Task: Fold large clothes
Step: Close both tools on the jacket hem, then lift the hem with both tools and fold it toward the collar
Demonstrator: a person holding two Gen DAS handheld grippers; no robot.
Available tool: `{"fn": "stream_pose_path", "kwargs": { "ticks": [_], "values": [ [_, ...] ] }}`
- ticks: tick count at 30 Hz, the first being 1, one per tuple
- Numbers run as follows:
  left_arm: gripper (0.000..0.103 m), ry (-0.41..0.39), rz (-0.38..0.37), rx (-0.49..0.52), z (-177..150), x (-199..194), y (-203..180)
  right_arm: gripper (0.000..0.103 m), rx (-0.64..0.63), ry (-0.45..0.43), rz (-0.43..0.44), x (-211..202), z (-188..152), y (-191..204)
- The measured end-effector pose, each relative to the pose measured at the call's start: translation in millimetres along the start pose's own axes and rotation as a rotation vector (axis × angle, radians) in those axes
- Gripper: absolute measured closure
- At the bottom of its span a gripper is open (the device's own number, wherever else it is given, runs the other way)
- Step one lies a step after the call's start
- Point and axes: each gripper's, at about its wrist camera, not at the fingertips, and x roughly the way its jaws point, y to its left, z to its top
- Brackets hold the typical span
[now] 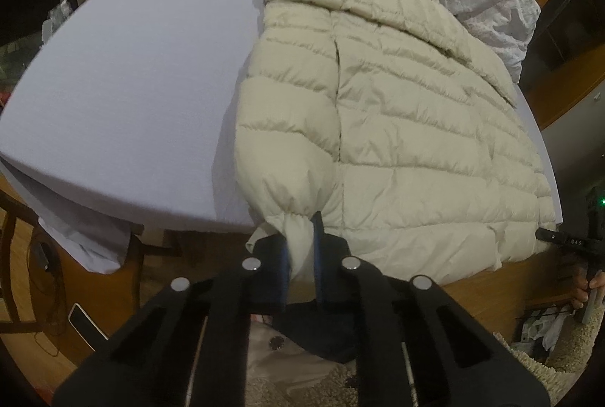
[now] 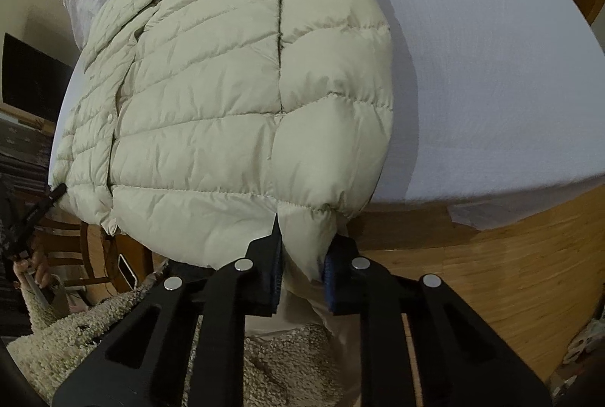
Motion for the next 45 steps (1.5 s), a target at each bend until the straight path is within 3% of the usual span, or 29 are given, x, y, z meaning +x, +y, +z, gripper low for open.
{"fn": "stream_pose_path", "kwargs": {
  "ticks": [20, 33, 45],
  "values": [
    [0.095, -0.204, 0.088, 0.006, 51, -50, -6, 0.089, -0.14, -0.169, -0.127, -45, 16, 41],
    [0.095, -0.238, 0.123, -0.017, 97, -43, -5, 0.089, -0.198, -0.227, -0.205, -47, 59, 64],
    [0.095, -0.321, 0.136, -0.015, 157, -49, -17, 0.089, -0.161, -0.312, -0.202, -53, 120, 71]
  ]
}}
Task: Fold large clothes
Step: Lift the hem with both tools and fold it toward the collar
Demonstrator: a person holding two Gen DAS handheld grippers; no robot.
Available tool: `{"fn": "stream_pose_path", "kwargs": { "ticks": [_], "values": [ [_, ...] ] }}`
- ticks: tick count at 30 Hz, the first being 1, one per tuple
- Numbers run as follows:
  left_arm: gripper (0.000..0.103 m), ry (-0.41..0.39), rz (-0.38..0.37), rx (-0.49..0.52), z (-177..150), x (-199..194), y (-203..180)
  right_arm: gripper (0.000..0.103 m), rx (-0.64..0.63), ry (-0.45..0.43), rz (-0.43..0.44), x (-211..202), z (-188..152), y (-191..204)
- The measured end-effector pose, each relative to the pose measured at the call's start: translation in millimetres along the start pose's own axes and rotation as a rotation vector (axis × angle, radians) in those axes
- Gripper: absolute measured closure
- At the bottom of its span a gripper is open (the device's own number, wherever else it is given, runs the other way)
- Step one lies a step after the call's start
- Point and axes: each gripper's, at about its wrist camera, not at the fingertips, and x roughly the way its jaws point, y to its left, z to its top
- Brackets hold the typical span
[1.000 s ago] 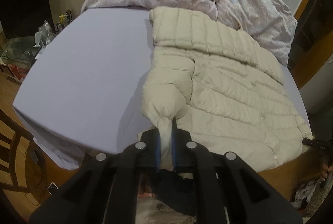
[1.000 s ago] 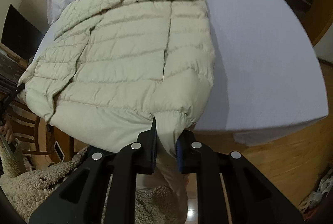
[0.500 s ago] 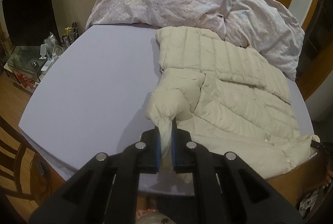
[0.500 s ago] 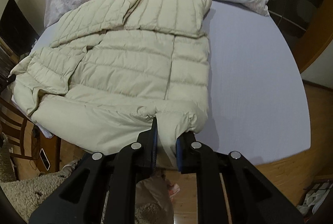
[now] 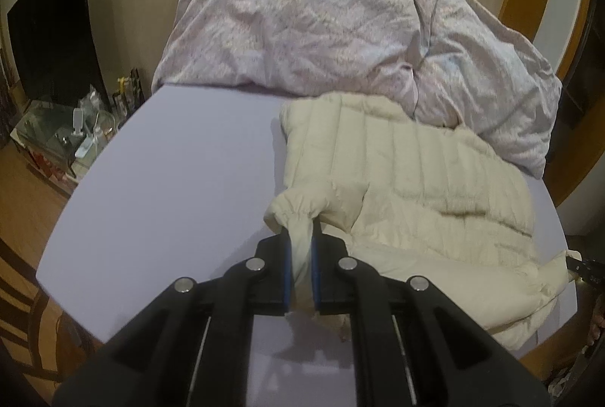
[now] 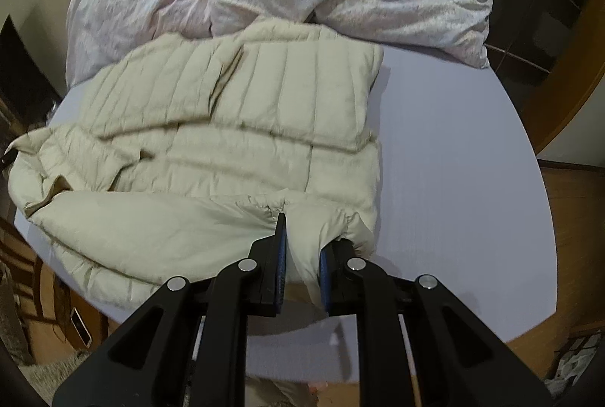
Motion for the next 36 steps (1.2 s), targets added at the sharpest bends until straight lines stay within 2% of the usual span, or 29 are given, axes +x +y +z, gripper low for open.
{"fn": "stream_pose_path", "kwargs": {
  "ticks": [9, 18, 26, 34, 36],
  "values": [
    [0.095, -0.055, 0.039, 0.024, 57, 25, -21, 0.089, 0.068, -0.067, 0.011, 13, 61, -8],
    [0.095, -0.038, 0.08, 0.019, 101, 82, -36, 0.089, 0.122, -0.051, -0.007, 60, 114, -14],
    [0.093, -0.029, 0.09, -0.011, 123, 126, -41, 0.088, 0.17, -0.062, -0.031, 99, 147, -22],
    [0.089, 0.009, 0.116, -0.029, 132, 175, -42, 0.088, 0.218, -0.093, -0.066, 137, 174, -27],
    [0.089, 0.016, 0.119, -0.034, 135, 186, -42, 0.084, 0.224, -0.101, -0.071, 144, 179, -27]
  ]
}}
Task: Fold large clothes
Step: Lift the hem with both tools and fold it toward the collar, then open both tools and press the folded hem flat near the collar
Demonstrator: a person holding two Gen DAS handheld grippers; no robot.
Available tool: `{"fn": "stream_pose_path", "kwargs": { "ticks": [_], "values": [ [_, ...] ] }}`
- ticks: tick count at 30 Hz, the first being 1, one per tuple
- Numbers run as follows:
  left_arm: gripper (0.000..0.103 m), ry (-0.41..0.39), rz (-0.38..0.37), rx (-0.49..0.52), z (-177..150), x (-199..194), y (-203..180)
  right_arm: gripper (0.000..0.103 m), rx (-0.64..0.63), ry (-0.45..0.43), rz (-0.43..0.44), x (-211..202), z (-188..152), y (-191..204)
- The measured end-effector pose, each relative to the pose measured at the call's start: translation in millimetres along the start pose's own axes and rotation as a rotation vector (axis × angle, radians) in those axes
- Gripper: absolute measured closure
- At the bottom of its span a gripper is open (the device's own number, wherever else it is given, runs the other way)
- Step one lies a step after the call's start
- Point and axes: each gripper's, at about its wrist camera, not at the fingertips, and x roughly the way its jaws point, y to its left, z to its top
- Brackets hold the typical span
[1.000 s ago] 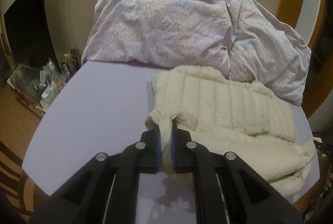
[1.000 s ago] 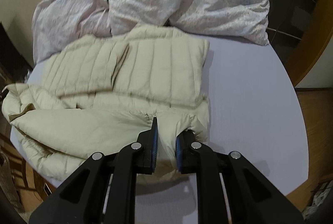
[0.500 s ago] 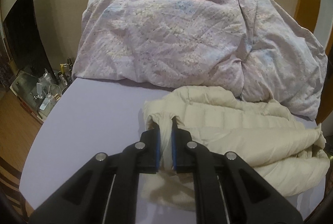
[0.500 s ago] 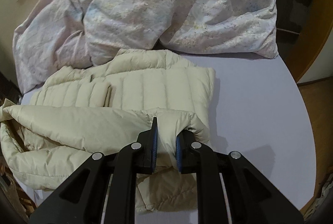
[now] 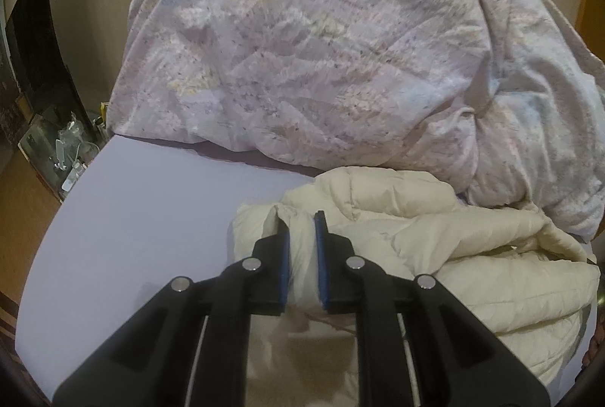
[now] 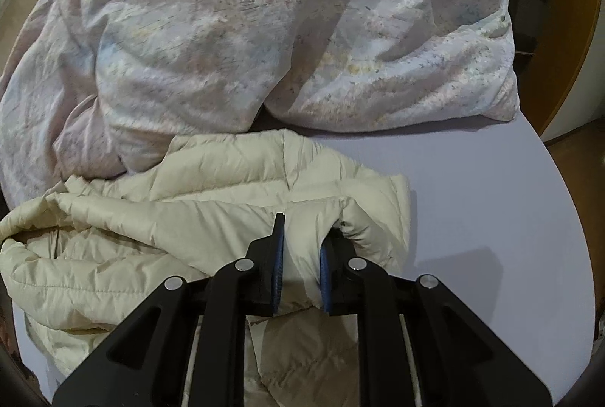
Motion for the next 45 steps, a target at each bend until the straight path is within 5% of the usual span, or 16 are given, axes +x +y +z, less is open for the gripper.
{"fn": "stream_pose_path", "kwargs": {
  "ticks": [6, 9, 14, 16, 20, 26, 38, 45],
  "values": [
    [0.084, 0.02, -0.007, -0.015, 8, 27, -4, 0.037, 0.055, -0.058, 0.038, 13, 13, 0],
    [0.071, 0.024, -0.04, -0.036, 13, 35, -3, 0.034, 0.085, -0.086, 0.053, 13, 19, -2],
    [0.028, -0.036, -0.069, -0.059, 22, 23, 6, 0.033, 0.14, -0.155, 0.103, -2, 21, -15],
    [0.023, -0.066, -0.085, -0.064, 26, 12, 11, 0.032, 0.146, -0.208, 0.098, -15, 19, -19],
    [0.022, -0.078, -0.08, -0.038, 25, -6, 12, 0.032, 0.121, -0.237, 0.119, -34, 11, -22],
    [0.022, -0.037, -0.081, 0.038, -3, -15, 2, 0.033, 0.012, -0.167, 0.145, -33, -15, -9],
    [0.021, 0.05, 0.037, 0.061, -24, 49, -13, 0.032, -0.063, -0.101, -0.053, 26, -18, 18],
    [0.008, 0.048, 0.059, 0.052, -25, 73, -10, 0.025, -0.081, -0.118, -0.129, 51, -17, 25]
  ]
}}
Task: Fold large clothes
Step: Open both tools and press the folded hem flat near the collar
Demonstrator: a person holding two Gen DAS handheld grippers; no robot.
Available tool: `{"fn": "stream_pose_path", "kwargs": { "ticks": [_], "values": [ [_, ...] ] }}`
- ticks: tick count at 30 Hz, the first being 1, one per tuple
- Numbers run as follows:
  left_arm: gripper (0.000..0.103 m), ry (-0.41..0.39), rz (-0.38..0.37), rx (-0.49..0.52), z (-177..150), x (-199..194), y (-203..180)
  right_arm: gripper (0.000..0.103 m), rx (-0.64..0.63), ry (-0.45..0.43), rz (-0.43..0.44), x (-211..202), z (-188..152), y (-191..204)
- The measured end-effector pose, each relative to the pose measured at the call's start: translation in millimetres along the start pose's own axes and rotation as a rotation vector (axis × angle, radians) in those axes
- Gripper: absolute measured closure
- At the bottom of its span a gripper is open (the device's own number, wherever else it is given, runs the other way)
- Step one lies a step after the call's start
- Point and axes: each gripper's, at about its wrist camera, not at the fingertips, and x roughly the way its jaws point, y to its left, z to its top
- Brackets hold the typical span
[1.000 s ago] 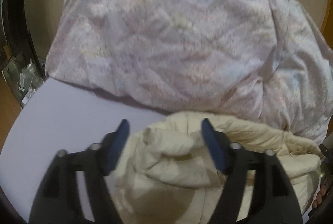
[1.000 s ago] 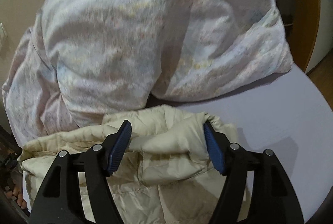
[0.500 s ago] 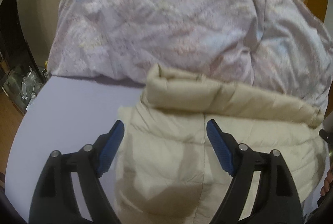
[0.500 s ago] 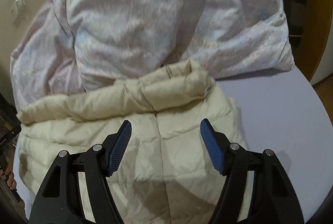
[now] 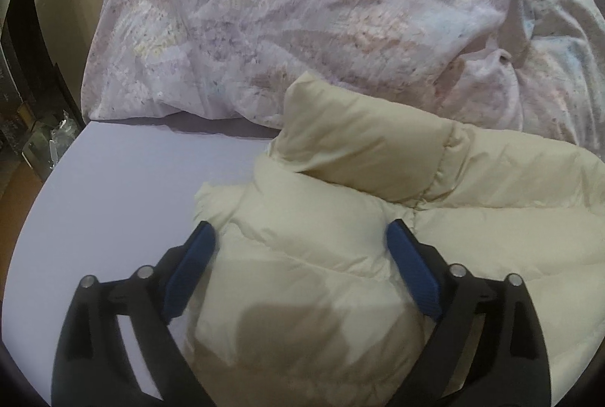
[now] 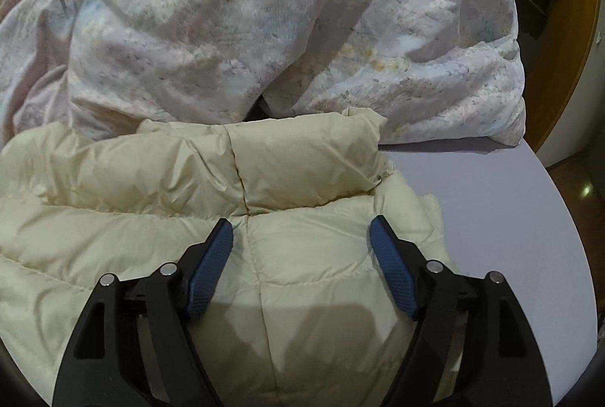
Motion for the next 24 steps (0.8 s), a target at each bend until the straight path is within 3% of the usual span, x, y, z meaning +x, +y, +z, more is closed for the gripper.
{"fn": "stream_pose_path", "kwargs": {
  "ticks": [8, 24],
  "values": [
    [0.002, 0.012, -0.019, -0.005, -1, 17, 2, 0.018, 0.004, 0.011, -0.03, 19, 3, 3],
    [0.002, 0.052, -0.046, -0.021, 7, 52, 15, 0.007, 0.033, 0.057, -0.033, 56, 20, -17]
  ]
}}
